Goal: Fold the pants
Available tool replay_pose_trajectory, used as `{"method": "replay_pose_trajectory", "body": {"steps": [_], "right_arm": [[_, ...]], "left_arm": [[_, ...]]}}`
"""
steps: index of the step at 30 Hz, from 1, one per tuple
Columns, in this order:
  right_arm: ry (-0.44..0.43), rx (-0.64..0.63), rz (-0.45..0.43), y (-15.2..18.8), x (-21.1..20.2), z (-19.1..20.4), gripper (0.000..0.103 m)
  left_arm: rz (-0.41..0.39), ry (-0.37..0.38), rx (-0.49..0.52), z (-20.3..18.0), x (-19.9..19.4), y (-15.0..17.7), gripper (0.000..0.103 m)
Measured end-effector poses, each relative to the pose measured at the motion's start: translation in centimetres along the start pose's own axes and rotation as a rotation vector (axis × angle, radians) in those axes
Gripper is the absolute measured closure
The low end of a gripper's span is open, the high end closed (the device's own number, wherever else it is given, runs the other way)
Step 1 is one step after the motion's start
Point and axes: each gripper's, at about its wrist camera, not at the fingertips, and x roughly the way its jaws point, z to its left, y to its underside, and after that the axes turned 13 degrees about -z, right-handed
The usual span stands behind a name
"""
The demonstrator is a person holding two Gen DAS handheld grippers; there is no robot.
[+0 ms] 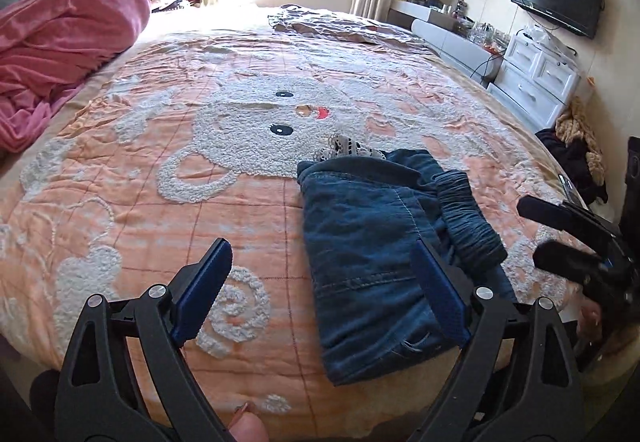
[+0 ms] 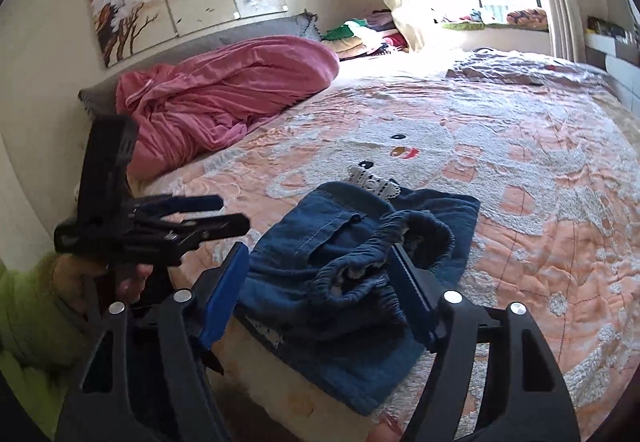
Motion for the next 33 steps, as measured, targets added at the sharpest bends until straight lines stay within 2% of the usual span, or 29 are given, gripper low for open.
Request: {"method": "replay_pose_trajectory", "body": {"steps": [3, 5, 8, 12, 20, 26, 33], "right_arm": [[0.015, -0.087, 0.048, 0.6, 1.1, 1.5, 0.044], [0.036, -0.128, 0.087, 1.2, 2.0, 1.8, 0.055], [0.076, -0.143, 0.159, 2.4, 3.4, 1.4, 0.084], [0.067, -0.105, 0.156, 2.8, 2.7, 0.5, 0.087], [0.046, -0.112, 0.179, 4.2, 0.9, 0.3, 0.092], [0.057, -0.077, 0.231, 5.0, 2.0, -0.6, 0.092], [0.025, -0.051, 0.199, 4.6, 1.6, -0.8, 0.090]], "left_arm": [[0.008, 0.015, -0.002, 0.2, 1.2, -0.6, 0.019], [0.023, 0.041, -0.002, 0.0, 2.2, -1.1, 0.019], [0.053, 0.073, 0.010, -0.6, 3.5, -1.3, 0.020], [0.086, 0.067, 0.052, -1.7, 5.3, -0.8, 0.026], [0.098, 0.070, 0.059, -1.8, 6.6, 0.0, 0.027], [0.097, 0.069, 0.056, -1.7, 6.8, 0.3, 0.027], [0.091, 0.060, 0.062, -1.9, 6.8, 0.4, 0.027]]}}
